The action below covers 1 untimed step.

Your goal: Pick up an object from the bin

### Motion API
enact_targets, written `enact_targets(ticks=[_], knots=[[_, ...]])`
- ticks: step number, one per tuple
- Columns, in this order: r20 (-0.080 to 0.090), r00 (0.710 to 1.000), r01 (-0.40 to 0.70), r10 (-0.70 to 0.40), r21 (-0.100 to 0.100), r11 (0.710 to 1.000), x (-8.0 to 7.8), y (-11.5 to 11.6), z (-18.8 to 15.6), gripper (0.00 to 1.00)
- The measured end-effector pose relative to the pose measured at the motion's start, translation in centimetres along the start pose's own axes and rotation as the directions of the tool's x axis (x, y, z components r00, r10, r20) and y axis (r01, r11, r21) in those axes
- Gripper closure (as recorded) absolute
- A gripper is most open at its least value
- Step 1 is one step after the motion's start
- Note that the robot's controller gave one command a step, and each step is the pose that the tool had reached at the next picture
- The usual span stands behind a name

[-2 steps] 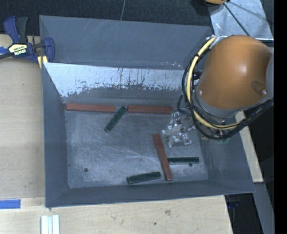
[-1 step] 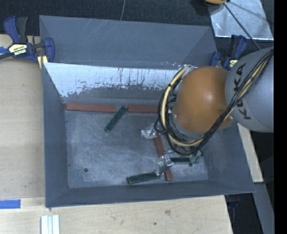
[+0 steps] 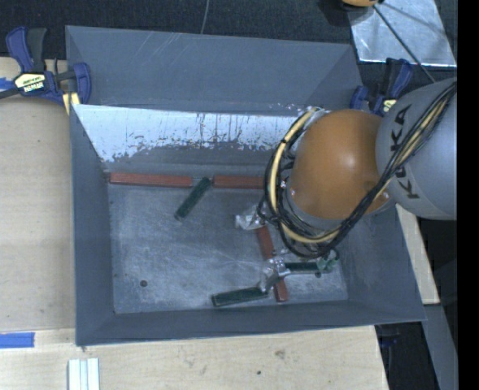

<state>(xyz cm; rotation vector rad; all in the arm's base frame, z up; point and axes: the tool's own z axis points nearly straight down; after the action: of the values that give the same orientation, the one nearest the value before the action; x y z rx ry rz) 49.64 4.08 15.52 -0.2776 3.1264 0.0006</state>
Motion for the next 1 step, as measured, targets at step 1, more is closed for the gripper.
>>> enact_targets(ticks=[1], knots=[[0.006,0.998,0.059,-0.059,0.002,0.998,-0.08,0.02,1.54,0.00]])
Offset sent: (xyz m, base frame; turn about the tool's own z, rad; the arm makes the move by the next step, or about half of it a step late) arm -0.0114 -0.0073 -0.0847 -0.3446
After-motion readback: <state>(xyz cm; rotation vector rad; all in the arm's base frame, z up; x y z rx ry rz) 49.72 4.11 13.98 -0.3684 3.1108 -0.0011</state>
